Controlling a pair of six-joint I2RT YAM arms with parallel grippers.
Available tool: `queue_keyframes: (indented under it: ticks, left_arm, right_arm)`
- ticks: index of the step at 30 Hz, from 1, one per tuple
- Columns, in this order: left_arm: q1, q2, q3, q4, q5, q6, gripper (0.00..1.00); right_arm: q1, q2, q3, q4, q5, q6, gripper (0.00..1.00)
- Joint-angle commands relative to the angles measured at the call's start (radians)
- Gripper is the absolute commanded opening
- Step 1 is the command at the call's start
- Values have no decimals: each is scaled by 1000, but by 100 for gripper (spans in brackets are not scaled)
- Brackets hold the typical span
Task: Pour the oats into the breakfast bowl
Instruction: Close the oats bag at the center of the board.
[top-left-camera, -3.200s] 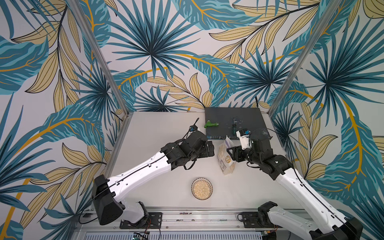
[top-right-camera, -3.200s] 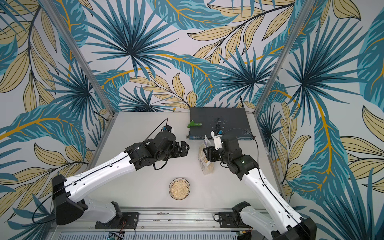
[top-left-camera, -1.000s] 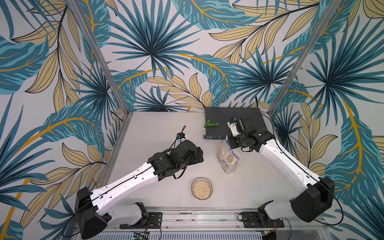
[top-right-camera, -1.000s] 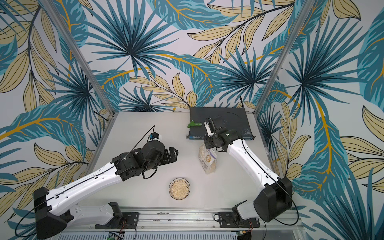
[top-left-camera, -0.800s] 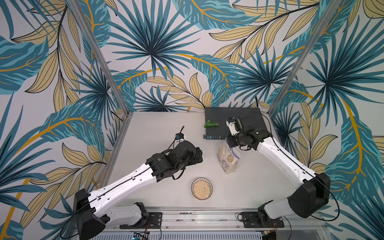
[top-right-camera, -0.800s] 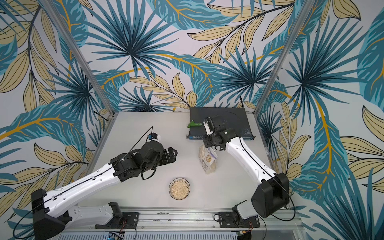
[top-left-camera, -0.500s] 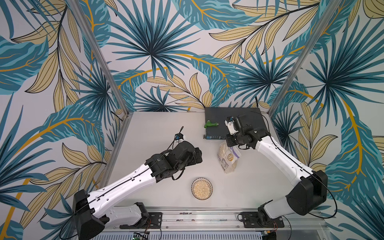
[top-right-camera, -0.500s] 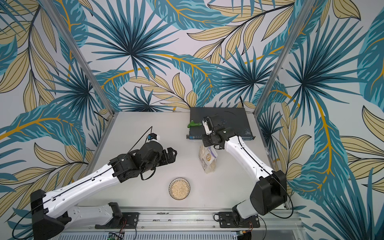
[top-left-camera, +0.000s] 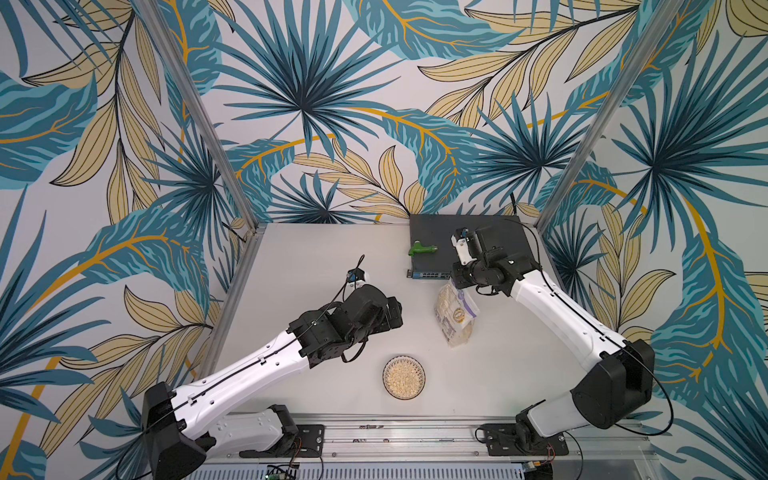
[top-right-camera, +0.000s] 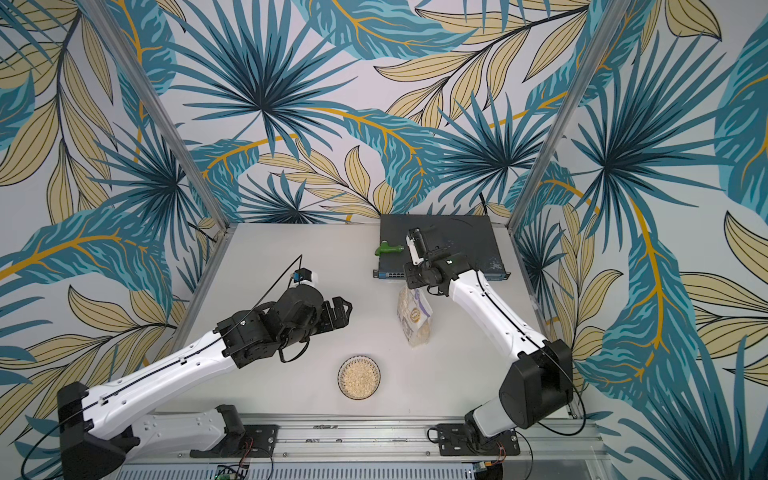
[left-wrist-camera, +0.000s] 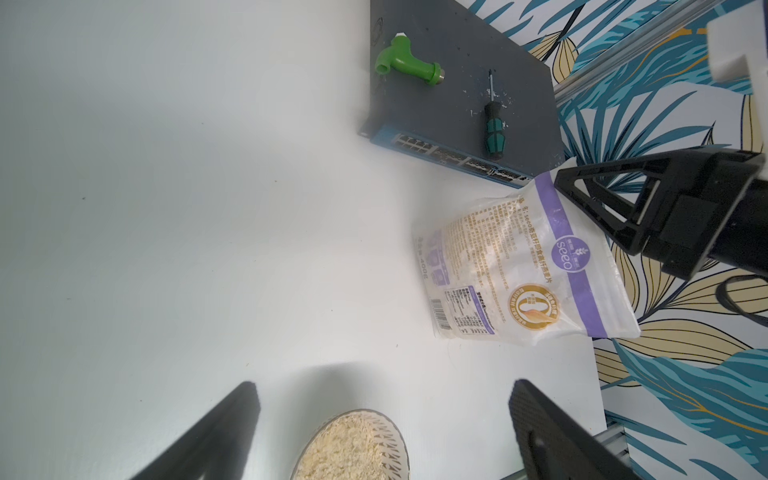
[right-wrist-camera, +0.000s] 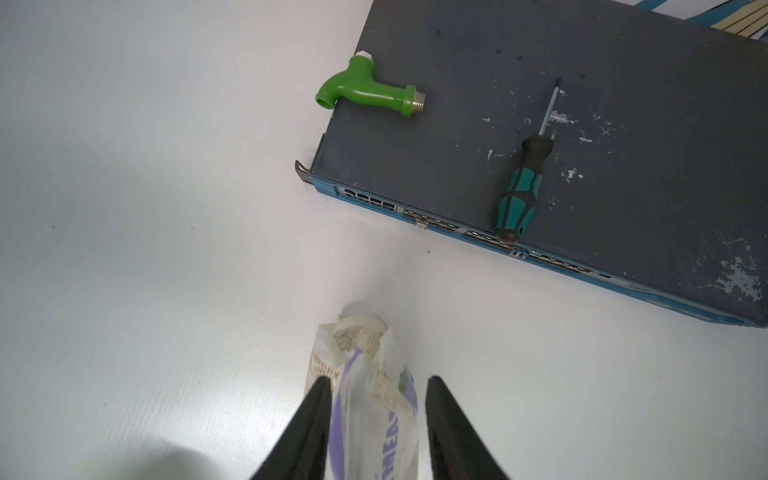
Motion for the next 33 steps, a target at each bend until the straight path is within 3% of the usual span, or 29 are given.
queue_keyframes:
  ticks: [1, 4, 6, 11, 12, 13, 14, 15, 17, 23, 30, 33]
  left_arm:
    - [-3, -25, -10, 7, -17, 0, 97]
    - [-3, -30, -13, 7, -16, 0, 97]
    - [-3, -34, -16, 5, -19, 0, 97]
    - [-3, -49, -24, 4, -29, 19, 98]
    - [-3, -55, -27, 7, -35, 33, 99]
    - [-3, -63, -27, 9, -44, 54, 100]
    - [-3, -72, -25, 10, -52, 83, 100]
    - [-3, -81, -22, 16, -57, 119, 100]
    - [-3, -101, -7, -7, -83, 180, 100]
    - [-3, -178, -5, -52, -189, 273, 100]
    - [-3, -251, -19, -154, -407, 311, 100]
    - [-3, -255, -17, -176, -433, 369, 100]
  right_arm:
    - [-3, 35, 25, 21, 15, 11, 41]
    - [-3, 44, 26, 33, 3, 12, 33]
    - [-4, 45, 25, 40, -2, 16, 0]
    - [-4, -3, -5, 79, 12, 27, 0]
    - [-4, -13, -5, 76, 8, 29, 2]
    - [-3, -25, -3, 72, 5, 35, 33]
    - [-3, -42, -10, 78, -3, 42, 57]
    - [-4, -67, -28, 93, -9, 48, 68]
    - [-4, -126, -76, 121, -10, 62, 81]
    - [-4, -285, -199, 96, -25, 106, 90]
    - [-2, -460, -332, 93, -122, 143, 93]
    - [0, -474, -365, 103, -199, 144, 91]
